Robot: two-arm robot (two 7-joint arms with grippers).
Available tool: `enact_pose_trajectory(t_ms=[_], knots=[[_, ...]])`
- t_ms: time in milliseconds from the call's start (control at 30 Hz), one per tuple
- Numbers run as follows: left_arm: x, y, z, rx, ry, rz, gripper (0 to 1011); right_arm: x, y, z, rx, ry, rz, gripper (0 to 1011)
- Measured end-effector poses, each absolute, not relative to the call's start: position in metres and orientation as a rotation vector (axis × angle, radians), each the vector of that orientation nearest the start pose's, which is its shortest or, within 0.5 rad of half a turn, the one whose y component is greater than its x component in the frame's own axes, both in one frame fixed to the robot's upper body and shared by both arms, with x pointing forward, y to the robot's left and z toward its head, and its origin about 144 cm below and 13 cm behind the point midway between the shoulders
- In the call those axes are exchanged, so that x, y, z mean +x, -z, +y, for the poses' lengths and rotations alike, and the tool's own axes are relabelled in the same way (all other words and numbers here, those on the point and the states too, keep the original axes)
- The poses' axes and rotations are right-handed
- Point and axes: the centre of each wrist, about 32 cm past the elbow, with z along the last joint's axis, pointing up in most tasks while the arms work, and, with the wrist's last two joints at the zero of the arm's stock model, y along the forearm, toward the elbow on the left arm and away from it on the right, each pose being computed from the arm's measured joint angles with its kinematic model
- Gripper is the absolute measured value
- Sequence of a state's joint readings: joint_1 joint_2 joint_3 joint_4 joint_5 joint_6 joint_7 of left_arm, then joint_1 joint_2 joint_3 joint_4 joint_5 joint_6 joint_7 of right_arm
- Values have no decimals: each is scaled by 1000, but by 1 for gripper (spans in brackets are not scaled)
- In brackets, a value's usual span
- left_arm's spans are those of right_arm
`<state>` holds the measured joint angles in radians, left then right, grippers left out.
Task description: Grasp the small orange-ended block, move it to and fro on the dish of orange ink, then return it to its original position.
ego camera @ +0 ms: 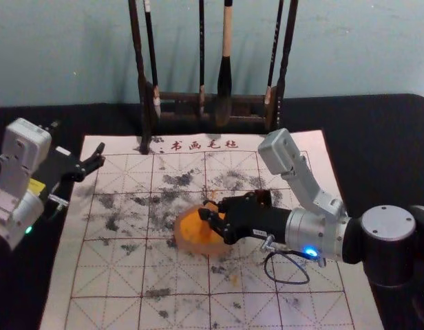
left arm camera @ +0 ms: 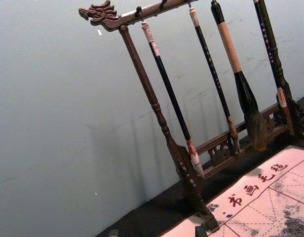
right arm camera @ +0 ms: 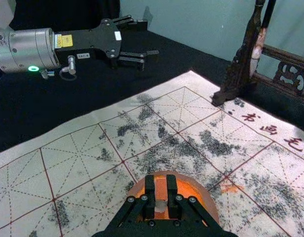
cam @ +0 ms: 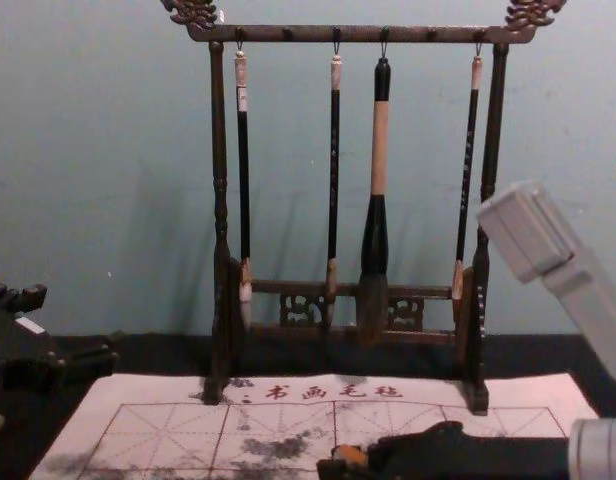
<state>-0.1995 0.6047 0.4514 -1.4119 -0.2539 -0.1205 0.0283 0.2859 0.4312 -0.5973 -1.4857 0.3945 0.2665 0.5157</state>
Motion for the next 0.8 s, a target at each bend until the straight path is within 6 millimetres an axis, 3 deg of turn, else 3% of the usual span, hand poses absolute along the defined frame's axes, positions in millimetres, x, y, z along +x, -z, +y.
enact_pose_trajectory(t_ms=[800], knots=[[489,-1140,310,304,-1248,-285,1001,508,-1156,-181,-316,572,153,133]])
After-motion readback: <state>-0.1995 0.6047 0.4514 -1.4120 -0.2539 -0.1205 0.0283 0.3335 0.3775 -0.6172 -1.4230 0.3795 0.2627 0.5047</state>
